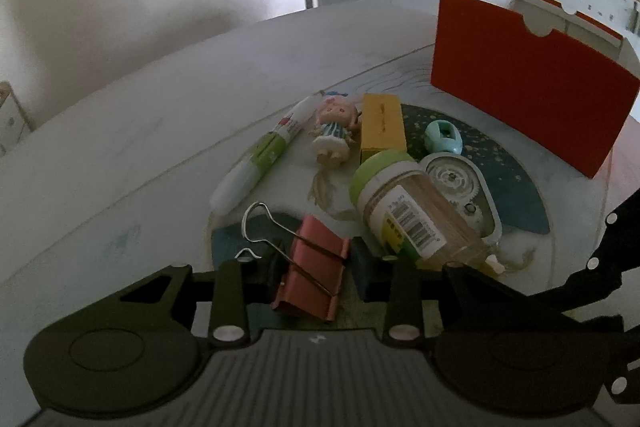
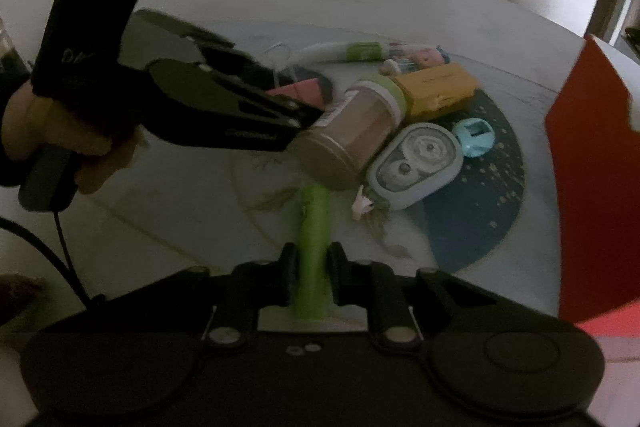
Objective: Organize rigid objects
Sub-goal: 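Grasp the pink binder clip with the left tool while the right tool grasps the green highlighter, then carry the binder clip and green highlighter over the red box with both tools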
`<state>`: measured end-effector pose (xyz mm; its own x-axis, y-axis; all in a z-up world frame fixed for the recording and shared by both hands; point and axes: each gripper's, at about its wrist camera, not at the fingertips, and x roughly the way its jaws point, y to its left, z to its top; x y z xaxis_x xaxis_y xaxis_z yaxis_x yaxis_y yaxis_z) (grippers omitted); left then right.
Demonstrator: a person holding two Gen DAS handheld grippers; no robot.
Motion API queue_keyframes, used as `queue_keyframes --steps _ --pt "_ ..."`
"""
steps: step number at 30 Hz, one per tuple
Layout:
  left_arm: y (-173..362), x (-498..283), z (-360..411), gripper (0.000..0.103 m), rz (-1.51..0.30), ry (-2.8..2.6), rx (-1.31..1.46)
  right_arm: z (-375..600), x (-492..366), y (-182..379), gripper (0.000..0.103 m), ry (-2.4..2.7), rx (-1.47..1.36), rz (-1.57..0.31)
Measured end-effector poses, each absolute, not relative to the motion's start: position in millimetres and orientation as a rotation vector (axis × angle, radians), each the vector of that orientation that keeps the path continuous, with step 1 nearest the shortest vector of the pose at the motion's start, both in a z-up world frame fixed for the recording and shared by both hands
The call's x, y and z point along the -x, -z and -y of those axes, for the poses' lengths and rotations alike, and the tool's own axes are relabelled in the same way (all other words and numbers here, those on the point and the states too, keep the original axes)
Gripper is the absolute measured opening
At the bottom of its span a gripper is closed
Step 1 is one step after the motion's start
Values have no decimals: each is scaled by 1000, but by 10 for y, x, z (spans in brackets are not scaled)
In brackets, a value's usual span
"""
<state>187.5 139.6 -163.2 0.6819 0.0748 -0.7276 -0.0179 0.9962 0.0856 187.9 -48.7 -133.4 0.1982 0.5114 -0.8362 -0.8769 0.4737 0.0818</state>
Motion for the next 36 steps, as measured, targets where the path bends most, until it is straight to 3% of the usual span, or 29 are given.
queue_keyframes --steps 23,36 --pt "1087 -1384 -1375 31 -824 -153 237 1449 -2155 586 16 -909 191 -870" --pt "569 -1564 -746 31 -768 -139 220 2088 -2670 231 16 -844 100 -808"
